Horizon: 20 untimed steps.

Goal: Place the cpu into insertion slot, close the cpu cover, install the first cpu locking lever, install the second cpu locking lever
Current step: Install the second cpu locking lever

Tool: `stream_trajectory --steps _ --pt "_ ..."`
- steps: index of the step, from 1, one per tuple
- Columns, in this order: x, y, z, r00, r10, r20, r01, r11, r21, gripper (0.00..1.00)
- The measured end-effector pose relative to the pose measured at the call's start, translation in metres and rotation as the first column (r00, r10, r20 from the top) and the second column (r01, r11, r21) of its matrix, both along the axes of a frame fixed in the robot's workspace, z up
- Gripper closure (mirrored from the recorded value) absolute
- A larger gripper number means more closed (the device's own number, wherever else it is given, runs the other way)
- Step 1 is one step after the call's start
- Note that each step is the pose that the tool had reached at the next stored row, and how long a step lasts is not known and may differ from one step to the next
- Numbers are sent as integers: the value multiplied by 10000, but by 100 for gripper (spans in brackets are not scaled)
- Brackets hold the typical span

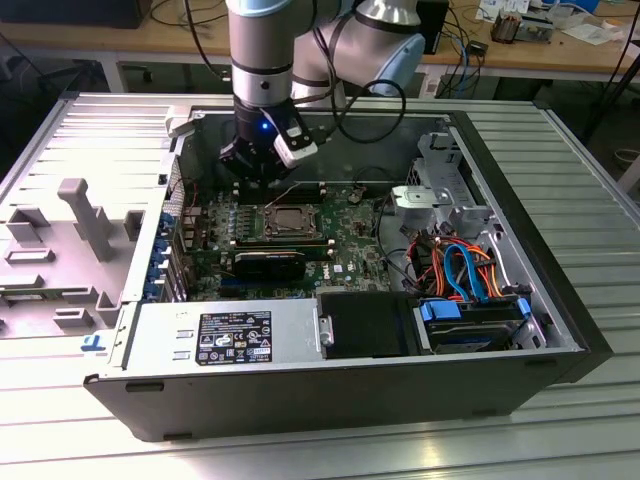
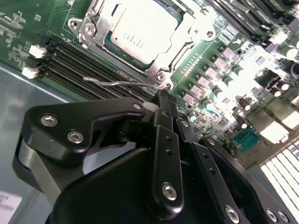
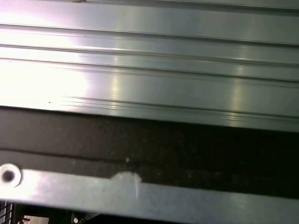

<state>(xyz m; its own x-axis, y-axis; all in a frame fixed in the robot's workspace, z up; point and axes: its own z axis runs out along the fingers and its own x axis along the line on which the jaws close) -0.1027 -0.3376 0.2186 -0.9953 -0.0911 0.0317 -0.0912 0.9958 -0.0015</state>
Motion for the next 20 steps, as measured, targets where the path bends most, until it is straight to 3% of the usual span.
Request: stream_trajectory --steps 10,20 --pt "54 0 -152 10000 -2 -7 2 10000 -7 89" --pt "198 2 -178 10000 3 3 -3 10000 3 89"
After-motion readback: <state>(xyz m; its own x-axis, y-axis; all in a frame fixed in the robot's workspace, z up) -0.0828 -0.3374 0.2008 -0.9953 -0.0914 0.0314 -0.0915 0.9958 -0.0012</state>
